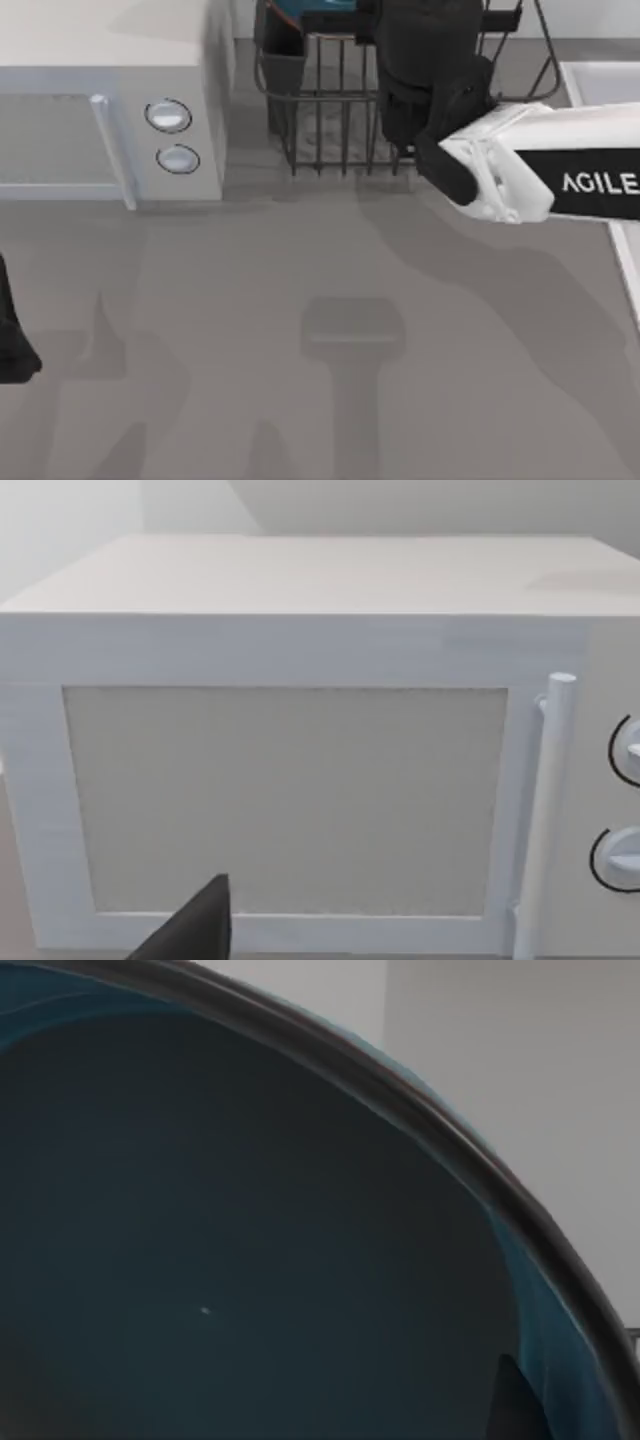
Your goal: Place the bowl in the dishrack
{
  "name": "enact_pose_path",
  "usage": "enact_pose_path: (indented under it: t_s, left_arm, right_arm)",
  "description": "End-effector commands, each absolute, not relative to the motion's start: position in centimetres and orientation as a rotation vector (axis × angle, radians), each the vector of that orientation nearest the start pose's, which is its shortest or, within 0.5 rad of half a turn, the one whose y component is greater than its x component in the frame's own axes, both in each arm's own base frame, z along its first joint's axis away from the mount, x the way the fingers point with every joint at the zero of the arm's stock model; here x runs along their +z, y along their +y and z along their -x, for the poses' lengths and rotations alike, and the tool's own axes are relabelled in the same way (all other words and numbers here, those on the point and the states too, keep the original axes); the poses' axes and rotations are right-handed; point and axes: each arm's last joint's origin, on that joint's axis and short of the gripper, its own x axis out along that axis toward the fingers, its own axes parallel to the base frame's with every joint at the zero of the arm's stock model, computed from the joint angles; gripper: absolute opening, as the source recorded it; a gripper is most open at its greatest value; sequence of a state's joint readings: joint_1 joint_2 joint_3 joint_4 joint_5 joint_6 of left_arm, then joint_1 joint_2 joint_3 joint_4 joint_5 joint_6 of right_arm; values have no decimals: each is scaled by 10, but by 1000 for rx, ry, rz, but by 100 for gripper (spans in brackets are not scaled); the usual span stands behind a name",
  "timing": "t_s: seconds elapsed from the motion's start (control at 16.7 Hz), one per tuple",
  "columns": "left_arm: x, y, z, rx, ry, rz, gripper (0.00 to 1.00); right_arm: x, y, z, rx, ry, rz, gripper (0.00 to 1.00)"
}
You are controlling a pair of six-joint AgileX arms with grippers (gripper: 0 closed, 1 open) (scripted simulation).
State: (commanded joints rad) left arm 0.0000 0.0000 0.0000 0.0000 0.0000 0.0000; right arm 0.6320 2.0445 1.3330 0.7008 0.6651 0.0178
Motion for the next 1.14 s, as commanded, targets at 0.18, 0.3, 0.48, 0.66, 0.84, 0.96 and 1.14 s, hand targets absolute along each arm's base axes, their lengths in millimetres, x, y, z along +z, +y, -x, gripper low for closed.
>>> enact_pose_path:
  t_s: [0.18,0.3,0.48,0.66,0.84,0.96,1.14]
  left_arm:
    - [160,-1,-106,0,0,0,100]
    - [160,-1,-106,0,0,0,100]
    - [160,-1,-106,0,0,0,100]
    - [160,-1,-106,0,0,0,100]
    - [160,-1,-106,0,0,0,100]
    - [160,-1,-106,0,0,0,100]
    - [160,-1,-106,0,0,0,100]
  right_arm:
    - [219,262,-382,-10,0,0,23]
    - [219,262,-382,-10,0,0,38]
    - [219,262,-382,-10,0,0,60]
    - [219,262,-382,-10,0,0,83]
    - [219,262,-382,-10,0,0,100]
    - [219,262,-382,-10,0,0,100]
    - [219,262,-382,-10,0,0,100]
